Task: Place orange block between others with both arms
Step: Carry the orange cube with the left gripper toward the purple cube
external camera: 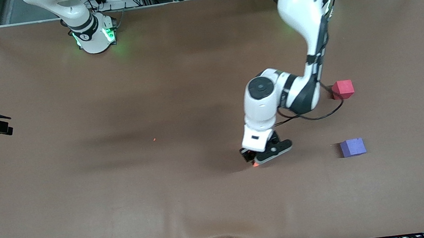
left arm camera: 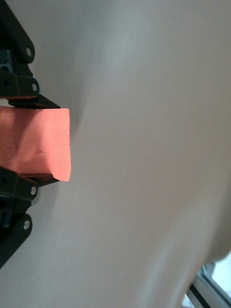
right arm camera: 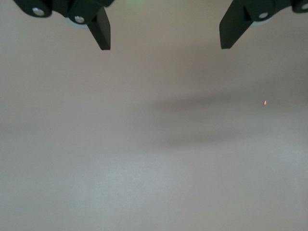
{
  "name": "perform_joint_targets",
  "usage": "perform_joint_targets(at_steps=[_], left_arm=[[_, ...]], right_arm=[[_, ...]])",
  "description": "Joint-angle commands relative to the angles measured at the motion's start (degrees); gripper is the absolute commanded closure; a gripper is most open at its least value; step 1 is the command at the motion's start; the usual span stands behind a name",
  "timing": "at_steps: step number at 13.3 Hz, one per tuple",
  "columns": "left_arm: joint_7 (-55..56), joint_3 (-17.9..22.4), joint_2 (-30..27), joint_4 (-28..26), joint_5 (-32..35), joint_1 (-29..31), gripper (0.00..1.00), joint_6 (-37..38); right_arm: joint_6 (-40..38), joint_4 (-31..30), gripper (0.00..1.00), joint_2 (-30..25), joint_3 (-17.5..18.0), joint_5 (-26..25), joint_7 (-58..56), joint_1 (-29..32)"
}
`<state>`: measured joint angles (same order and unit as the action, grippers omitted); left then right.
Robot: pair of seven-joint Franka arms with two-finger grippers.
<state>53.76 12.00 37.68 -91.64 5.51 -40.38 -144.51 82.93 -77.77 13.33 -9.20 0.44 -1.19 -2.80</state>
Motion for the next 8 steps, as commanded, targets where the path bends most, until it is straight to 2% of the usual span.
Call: perform_joint_targets(at_steps=[1,4,6,8], left_arm=[[-8.6,-6.3,-9.9,-11.4,-0.3,8.5,1.0,0.2],[-15.6,-13.7,-13.0,-15.5,-0.2,19.1,1.0,0.3],[-22.0,-15.7,-15.5,-19.8,-0.2,23.5,1.0,0.5],[-28.0,-16.0,-17.5,-23.1,-0.2,26.0,1.0,2.0]], right_arm=[[-1.7,0.2,0.0,-1.1,0.3,0.8,-1.2,0.4],[-3.0,1.6,0.0,-1.1,0.4,0.8,-0.9,0.2],[-3.0,2.1,0.0,-1.8,0.4,0.8,-0.7,0.3],[-3.0,2.1,0.0,-2.2,0.3,0.8,-0.7,0.6]])
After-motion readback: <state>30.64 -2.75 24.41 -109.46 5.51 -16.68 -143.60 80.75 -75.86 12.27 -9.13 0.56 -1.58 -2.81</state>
